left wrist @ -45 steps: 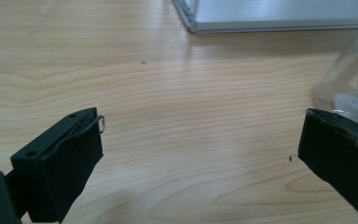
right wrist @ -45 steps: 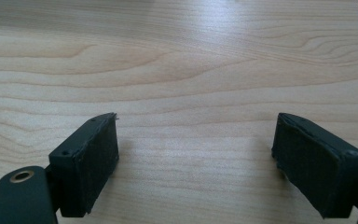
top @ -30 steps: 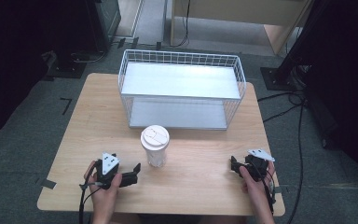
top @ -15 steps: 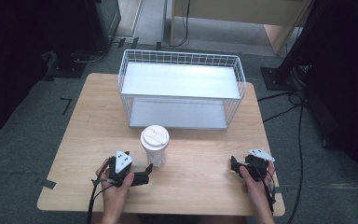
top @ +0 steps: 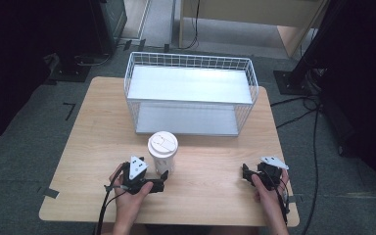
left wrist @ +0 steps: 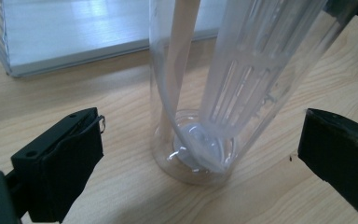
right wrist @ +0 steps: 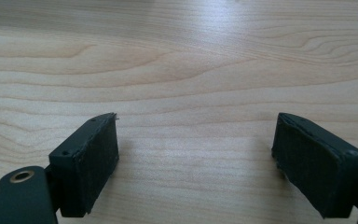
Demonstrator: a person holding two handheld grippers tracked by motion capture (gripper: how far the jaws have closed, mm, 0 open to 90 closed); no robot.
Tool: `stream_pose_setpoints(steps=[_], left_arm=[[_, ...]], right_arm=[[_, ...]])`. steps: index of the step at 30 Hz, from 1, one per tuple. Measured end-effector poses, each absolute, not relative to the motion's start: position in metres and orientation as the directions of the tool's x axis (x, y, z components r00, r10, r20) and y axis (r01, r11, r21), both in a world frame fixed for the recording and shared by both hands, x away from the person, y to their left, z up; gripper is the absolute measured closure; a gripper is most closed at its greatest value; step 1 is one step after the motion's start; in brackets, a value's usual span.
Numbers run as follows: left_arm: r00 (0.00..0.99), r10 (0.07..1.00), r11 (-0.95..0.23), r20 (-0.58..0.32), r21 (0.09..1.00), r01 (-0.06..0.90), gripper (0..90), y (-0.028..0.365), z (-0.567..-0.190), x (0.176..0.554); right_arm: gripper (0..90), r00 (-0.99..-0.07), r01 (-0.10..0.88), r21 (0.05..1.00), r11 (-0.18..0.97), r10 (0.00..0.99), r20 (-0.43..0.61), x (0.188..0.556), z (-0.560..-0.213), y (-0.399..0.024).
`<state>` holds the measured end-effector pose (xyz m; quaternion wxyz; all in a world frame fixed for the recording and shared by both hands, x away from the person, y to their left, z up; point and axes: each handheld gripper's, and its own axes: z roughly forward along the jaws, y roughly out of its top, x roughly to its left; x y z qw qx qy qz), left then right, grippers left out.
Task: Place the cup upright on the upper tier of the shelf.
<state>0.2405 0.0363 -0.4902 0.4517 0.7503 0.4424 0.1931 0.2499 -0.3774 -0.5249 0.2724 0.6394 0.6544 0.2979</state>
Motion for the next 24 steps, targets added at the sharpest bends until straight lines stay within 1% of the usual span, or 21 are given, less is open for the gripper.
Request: stream_pose_setpoints(steps=[2,7,8,9,10,15,21,24], left_arm=[[0.541,0.834,-0.199,-0.109,0.855,0.479,0.4,0.033,-0.489,0.241],[0.535,0.842,-0.216,-0.072,0.864,0.455,0.5,0.022,-0.485,0.244],[0.527,0.848,-0.212,-0.066,0.868,0.449,2.4,0.021,-0.485,0.244],[0.527,0.848,-0.212,-0.066,0.868,0.449,5.2,0.021,-0.485,0.244],[0.521,0.85,-0.196,-0.074,0.874,0.445,6.1,0.019,-0.484,0.246],[0.518,0.85,-0.168,-0.094,0.885,0.435,7.5,0.016,-0.478,0.251],[0.522,0.849,-0.174,-0.081,0.89,0.422,9.4,0.012,-0.473,0.255],[0.521,0.851,-0.169,-0.071,0.901,0.399,9.7,0.009,-0.468,0.259]], right_arm=[[14.5,-0.034,0.674,0.739,0.005,0.999,0.024,0.25,-0.525,-0.377],[14.5,-0.034,0.674,0.738,0.005,0.999,0.024,0.25,-0.525,-0.377],[14.5,-0.034,0.675,0.738,0.005,0.999,0.024,0.25,-0.525,-0.377],[14.5,-0.034,0.674,0.738,0.005,0.999,0.024,0.25,-0.525,-0.377],[14.5,-0.034,0.674,0.738,0.005,0.999,0.024,0.25,-0.525,-0.377],[14.5,-0.034,0.674,0.738,0.005,0.999,0.025,0.25,-0.525,-0.377],[14.5,-0.034,0.674,0.738,0.004,0.999,0.025,0.25,-0.525,-0.377],[14.5,-0.034,0.674,0.738,0.004,0.999,0.025,0.25,-0.525,-0.377]])
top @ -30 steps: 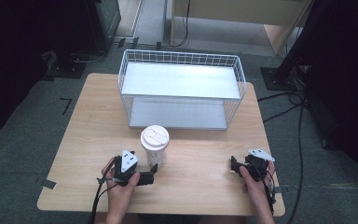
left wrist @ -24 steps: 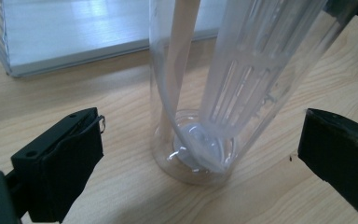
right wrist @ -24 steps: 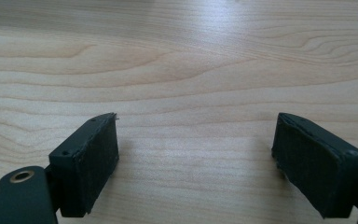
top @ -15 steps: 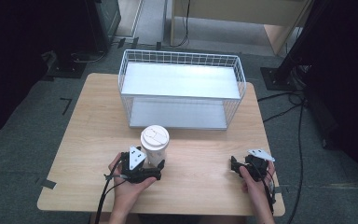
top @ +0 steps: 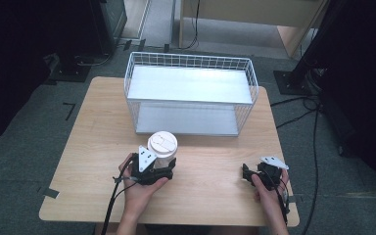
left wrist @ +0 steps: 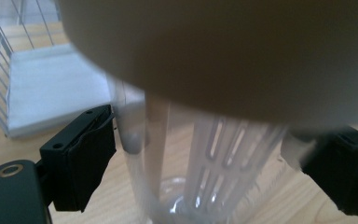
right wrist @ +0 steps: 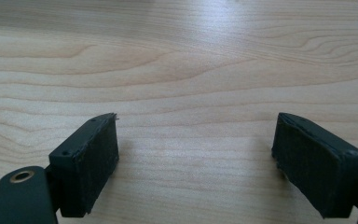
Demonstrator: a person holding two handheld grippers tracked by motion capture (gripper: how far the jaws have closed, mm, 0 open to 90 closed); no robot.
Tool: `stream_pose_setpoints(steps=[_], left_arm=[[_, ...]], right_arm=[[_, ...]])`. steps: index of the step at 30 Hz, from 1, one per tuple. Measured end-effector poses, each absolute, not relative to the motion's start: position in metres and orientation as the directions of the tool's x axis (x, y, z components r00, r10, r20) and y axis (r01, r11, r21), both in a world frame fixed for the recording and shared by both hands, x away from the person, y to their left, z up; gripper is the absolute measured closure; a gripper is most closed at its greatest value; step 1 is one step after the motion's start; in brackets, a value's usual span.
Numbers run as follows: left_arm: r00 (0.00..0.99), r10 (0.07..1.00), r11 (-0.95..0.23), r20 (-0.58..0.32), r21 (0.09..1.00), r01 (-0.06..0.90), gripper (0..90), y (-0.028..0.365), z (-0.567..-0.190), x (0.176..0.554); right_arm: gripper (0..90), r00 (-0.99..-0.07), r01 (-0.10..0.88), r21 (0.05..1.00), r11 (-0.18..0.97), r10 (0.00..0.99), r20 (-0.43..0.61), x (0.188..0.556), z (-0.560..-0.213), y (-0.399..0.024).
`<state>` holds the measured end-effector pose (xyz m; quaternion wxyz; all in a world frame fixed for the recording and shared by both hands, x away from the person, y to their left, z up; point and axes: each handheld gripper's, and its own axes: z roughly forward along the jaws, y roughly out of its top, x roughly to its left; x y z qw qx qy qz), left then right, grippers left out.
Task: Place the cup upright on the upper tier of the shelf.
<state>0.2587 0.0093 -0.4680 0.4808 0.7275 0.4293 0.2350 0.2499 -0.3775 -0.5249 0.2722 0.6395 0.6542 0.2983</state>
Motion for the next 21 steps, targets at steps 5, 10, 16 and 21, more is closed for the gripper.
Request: stream_pose_setpoints(steps=[5,10,16,21], left_arm=[[0.519,0.852,-0.156,-0.067,0.915,0.373,12.8,0.004,-0.462,0.262],[0.516,0.854,-0.146,-0.06,0.926,0.349,14.4,0.003,-0.457,0.263],[0.504,0.863,-0.149,-0.04,0.933,0.328,15.2,0.004,-0.451,0.266],[0.493,0.869,-0.137,-0.034,0.942,0.306,15.5,0.006,-0.444,0.267]], right_arm=[[14.5,-0.032,0.675,0.738,0.002,0.999,0.027,0.25,-0.525,-0.377],[14.5,-0.032,0.675,0.738,0.001,0.999,0.028,0.25,-0.525,-0.377],[14.5,-0.034,0.674,0.739,0.002,0.999,0.028,0.25,-0.525,-0.378],[14.4,-0.035,0.674,0.739,0.002,0.999,0.029,0.25,-0.525,-0.378]])
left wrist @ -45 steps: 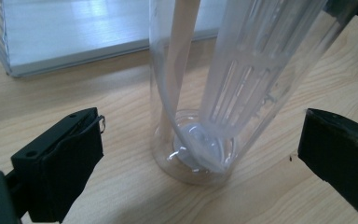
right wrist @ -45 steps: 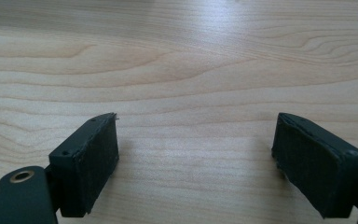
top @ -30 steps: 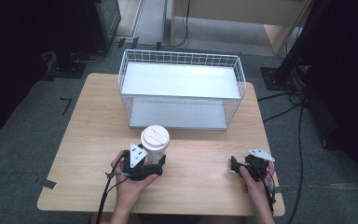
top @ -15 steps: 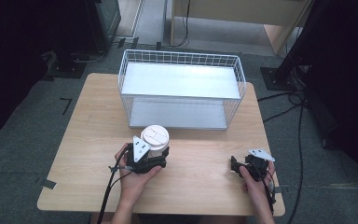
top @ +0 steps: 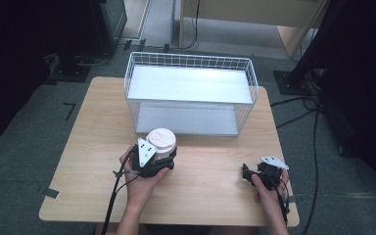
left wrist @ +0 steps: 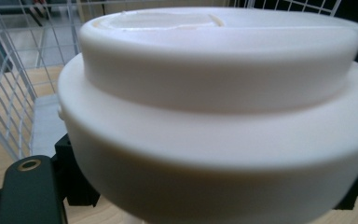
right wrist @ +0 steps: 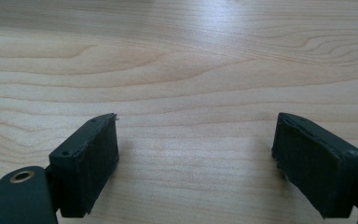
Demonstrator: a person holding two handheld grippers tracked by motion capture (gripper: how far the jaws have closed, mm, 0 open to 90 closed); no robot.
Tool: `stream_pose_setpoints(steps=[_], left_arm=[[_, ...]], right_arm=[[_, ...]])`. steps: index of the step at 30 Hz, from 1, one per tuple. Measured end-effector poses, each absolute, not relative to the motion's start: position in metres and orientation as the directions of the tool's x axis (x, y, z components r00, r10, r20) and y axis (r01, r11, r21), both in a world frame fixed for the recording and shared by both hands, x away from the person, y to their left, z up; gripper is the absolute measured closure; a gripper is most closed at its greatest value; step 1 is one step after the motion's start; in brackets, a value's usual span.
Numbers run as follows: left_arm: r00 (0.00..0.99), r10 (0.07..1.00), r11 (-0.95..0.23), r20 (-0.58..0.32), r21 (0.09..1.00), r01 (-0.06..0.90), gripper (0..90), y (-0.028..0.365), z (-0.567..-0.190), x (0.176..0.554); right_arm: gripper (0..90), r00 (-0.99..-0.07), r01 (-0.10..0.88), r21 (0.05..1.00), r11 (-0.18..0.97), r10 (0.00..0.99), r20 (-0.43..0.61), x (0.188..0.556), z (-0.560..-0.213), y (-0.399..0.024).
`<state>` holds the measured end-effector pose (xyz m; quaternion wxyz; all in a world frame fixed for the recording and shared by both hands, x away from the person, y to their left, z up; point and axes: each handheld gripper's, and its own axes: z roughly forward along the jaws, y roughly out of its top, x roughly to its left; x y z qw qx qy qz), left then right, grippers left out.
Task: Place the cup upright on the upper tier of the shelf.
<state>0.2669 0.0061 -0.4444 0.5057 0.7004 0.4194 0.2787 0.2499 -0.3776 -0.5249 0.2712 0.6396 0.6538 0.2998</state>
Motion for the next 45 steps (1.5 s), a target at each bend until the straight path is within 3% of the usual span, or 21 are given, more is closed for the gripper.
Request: stream_pose_setpoints(steps=[16,30,45], left_arm=[[0.506,0.863,-0.105,-0.005,0.976,0.19,15.7,0.0,-0.404,0.271],[0.508,0.861,-0.115,0.016,0.98,0.165,15.7,-0.008,-0.385,0.279],[0.501,0.863,-0.109,0.061,0.992,0.068,15.7,-0.016,-0.342,0.288]], right_arm=[[14.4,-0.035,0.674,0.739,0.003,0.999,0.028,0.25,-0.525,-0.378],[14.4,-0.035,0.675,0.738,0.004,0.999,0.027,0.25,-0.525,-0.378],[14.4,-0.036,0.675,0.738,0.004,0.999,0.027,0.25,-0.525,-0.378]])
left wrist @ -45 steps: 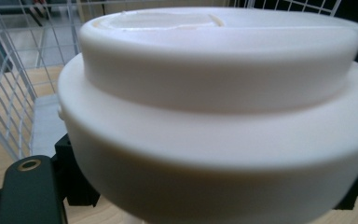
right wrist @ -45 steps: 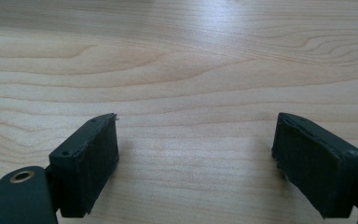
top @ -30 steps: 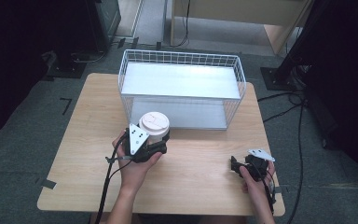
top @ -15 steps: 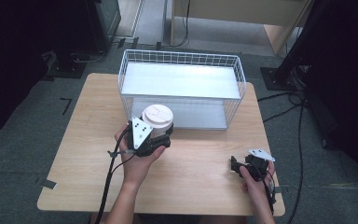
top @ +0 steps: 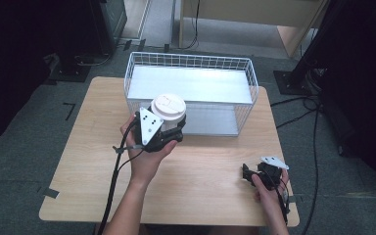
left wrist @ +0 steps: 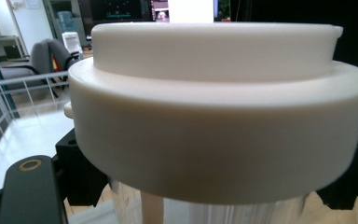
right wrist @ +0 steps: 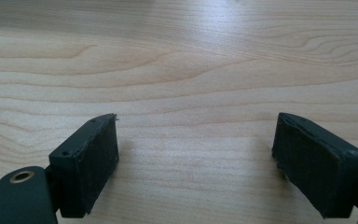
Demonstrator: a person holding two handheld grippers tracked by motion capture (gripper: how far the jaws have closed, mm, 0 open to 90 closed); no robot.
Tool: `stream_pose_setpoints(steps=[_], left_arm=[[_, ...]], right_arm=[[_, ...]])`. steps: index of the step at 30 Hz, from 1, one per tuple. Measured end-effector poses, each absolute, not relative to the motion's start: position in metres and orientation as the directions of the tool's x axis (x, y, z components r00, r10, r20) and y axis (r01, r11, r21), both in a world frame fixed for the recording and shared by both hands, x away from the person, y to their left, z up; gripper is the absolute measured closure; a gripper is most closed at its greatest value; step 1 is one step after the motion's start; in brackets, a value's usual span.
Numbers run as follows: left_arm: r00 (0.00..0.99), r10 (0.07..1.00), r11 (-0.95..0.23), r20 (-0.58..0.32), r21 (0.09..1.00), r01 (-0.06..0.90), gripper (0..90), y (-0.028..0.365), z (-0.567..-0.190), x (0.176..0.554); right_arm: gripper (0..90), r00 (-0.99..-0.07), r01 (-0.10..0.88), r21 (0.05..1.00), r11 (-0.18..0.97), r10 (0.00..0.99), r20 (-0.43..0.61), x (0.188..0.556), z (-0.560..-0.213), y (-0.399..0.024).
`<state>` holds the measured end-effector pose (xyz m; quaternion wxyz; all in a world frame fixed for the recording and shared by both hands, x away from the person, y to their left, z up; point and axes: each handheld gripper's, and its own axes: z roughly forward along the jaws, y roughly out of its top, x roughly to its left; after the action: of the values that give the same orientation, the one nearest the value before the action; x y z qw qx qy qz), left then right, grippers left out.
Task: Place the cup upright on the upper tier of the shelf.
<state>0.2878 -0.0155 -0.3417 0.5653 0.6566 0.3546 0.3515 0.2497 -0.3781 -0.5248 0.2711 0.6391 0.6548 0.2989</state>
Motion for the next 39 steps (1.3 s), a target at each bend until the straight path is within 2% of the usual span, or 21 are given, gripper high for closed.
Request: stream_pose_setpoints(steps=[8,39], left_arm=[[0.481,0.874,-0.083,0.07,0.997,0.007,15.7,-0.019,-0.324,0.293],[0.458,0.885,-0.066,0.079,0.997,-0.044,15.7,-0.037,-0.267,0.344]], right_arm=[[14.4,-0.035,0.674,0.739,0.004,0.999,0.027,0.25,-0.525,-0.378],[14.2,-0.038,0.671,0.742,0.004,0.999,0.029,0.25,-0.525,-0.378]])
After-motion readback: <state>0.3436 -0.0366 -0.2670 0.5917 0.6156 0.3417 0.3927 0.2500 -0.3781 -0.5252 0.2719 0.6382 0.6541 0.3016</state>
